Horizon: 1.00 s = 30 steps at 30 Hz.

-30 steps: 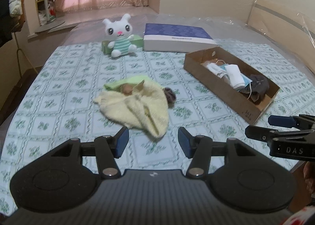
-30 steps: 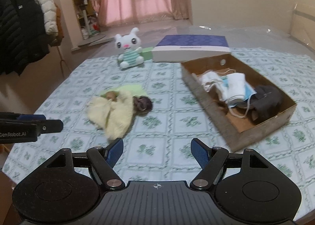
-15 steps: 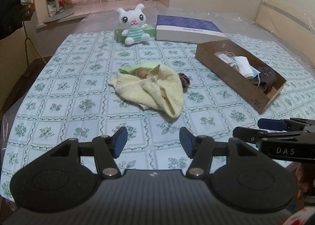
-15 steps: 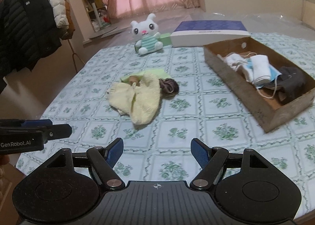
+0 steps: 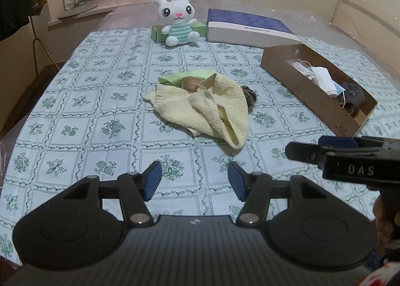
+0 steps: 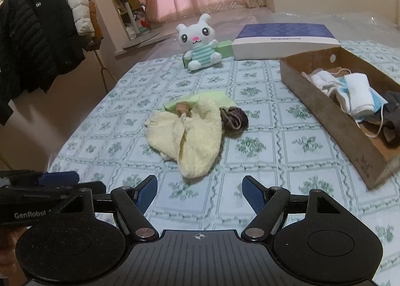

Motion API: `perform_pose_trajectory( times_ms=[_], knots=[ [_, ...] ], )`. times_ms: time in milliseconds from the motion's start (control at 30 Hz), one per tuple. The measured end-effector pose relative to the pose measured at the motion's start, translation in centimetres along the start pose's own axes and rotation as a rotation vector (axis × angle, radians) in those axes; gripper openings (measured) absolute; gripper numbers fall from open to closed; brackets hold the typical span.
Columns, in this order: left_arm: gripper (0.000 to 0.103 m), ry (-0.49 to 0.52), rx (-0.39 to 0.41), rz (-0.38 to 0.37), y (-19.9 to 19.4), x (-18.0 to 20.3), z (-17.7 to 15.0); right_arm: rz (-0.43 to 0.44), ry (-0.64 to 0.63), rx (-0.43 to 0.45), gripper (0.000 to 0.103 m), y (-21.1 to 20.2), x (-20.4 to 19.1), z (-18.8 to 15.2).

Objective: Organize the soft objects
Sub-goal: 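Move both tools back toward the yellow cloth and brown hair tie, then grasp the brown hair tie with the right gripper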

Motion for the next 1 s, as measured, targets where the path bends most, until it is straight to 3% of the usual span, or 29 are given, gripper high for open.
perform_pose_trajectory(
  times_ms=[533, 733, 1000],
  knots=[
    [0.055, 0.042, 0.025, -0.012, 6.6, -1.1, 4.1, -0.079, 0.000, 0.077, 0.074, 6.6, 2.8, 4.7],
    [0.054, 0.070, 0.050, -0.011, 9.3, -1.1, 6.1, -0.087, -0.027, 0.088, 0.062, 9.5, 3.5, 5.7],
    [0.054, 0.075, 0.043, -0.012, 12.8, -1.5, 7.5, -0.094, -0.094, 0.063, 0.055, 13.5, 3.9, 5.5]
  ],
)
Point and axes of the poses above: each gripper's, at about its wrist camera, not at the fingertips, and y roughly the way its jaws point, x to its right, z to its top, the point moved 8 cm from there along y, roughly the way its jaws point, and after that the axes turned 11 degrees about -z, right-handed, at the moved point
